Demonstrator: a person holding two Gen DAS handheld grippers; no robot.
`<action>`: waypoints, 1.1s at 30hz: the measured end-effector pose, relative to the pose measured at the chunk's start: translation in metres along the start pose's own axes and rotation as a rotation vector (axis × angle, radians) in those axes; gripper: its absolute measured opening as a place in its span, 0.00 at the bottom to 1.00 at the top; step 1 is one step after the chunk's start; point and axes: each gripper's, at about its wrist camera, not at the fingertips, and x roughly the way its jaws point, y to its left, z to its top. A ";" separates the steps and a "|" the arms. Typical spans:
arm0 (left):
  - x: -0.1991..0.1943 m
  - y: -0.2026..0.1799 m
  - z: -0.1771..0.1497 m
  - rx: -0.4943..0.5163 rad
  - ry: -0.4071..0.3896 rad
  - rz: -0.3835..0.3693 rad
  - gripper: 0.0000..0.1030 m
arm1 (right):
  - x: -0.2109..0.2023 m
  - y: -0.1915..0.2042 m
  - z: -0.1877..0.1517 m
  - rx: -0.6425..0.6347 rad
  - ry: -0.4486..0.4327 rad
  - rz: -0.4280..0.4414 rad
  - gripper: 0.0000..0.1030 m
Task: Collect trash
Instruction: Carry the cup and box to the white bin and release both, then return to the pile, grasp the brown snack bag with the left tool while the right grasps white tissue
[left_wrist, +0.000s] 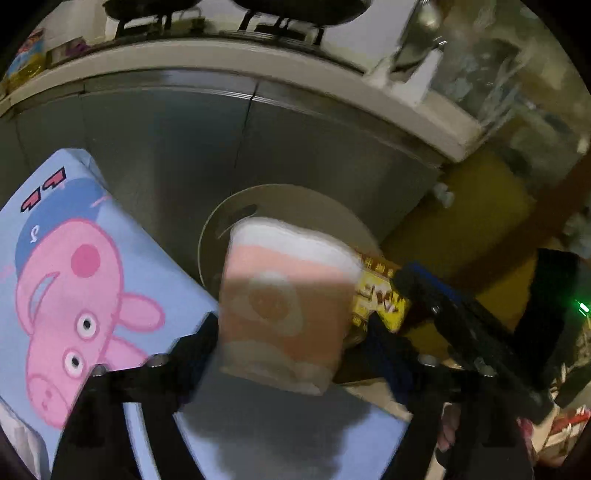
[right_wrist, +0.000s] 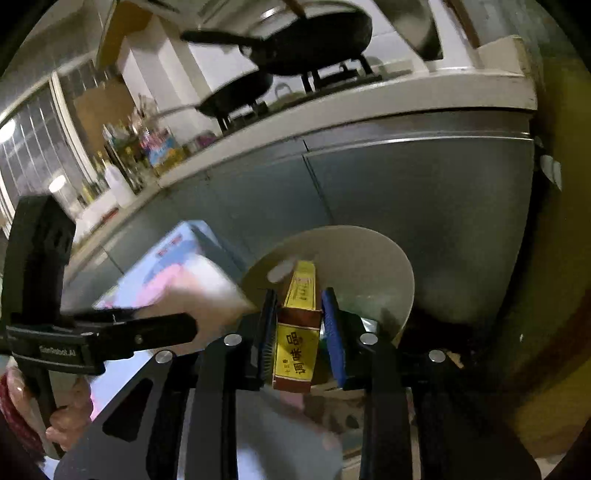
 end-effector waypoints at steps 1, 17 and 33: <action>0.002 0.002 0.001 -0.012 0.000 0.009 0.83 | 0.000 -0.002 0.000 0.011 -0.013 -0.014 0.49; -0.135 0.031 -0.131 -0.119 -0.146 -0.007 0.68 | -0.023 0.052 -0.022 0.017 0.018 0.239 0.32; -0.332 0.236 -0.291 -0.657 -0.358 0.345 0.65 | 0.020 0.244 -0.085 -0.198 0.340 0.531 0.50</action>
